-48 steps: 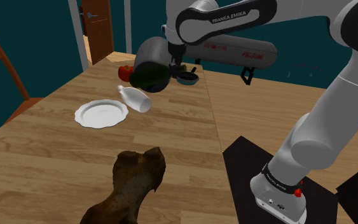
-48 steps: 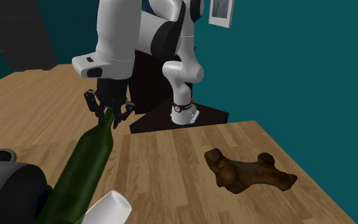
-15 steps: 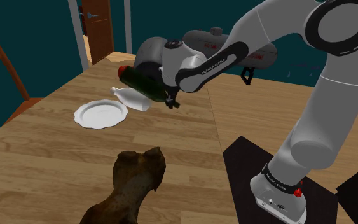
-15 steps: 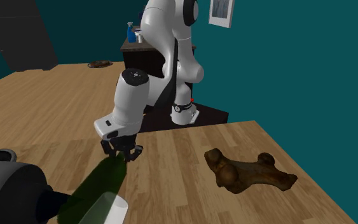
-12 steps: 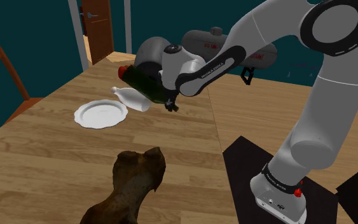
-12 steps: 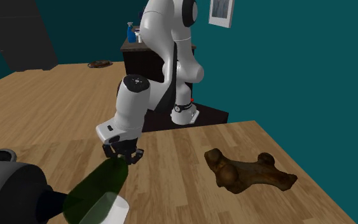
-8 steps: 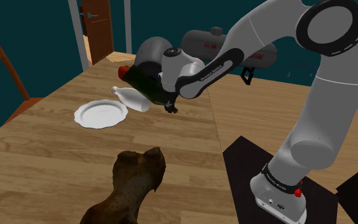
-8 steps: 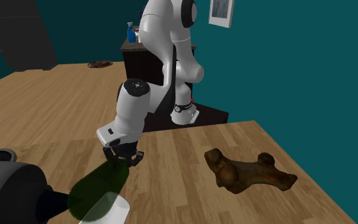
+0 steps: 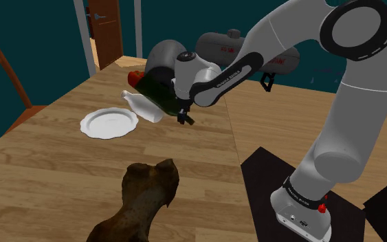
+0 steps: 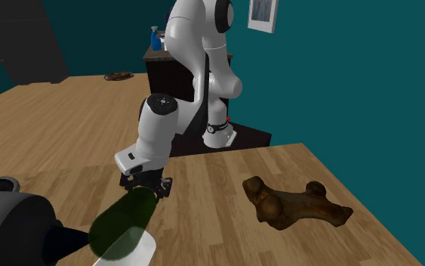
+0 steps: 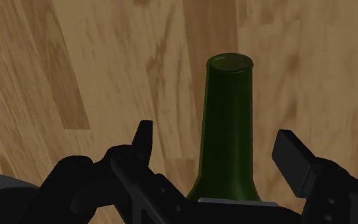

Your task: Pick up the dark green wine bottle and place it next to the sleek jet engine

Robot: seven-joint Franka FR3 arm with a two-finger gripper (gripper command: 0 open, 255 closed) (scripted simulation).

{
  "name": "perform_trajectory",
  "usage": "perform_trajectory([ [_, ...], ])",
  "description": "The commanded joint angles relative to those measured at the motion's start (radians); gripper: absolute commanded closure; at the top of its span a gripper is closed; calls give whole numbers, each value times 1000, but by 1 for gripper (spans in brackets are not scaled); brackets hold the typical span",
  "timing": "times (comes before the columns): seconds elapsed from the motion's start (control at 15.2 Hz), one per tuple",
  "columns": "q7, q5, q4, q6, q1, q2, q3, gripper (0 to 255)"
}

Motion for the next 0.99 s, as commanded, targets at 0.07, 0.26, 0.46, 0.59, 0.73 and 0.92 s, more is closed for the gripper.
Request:
perform_trajectory([
  [0.07,0,0,0,0,0,0,0,0],
  [0.26,-22,35,5,-52,5,-49,15,0],
  [0.46,-41,64,14,-101,11,-91,27,0],
  [0.59,-41,64,14,-101,11,-91,27,0],
  [0.73,-41,64,14,-101,11,-91,27,0],
  [0.92,-41,64,14,-101,11,-91,27,0],
])
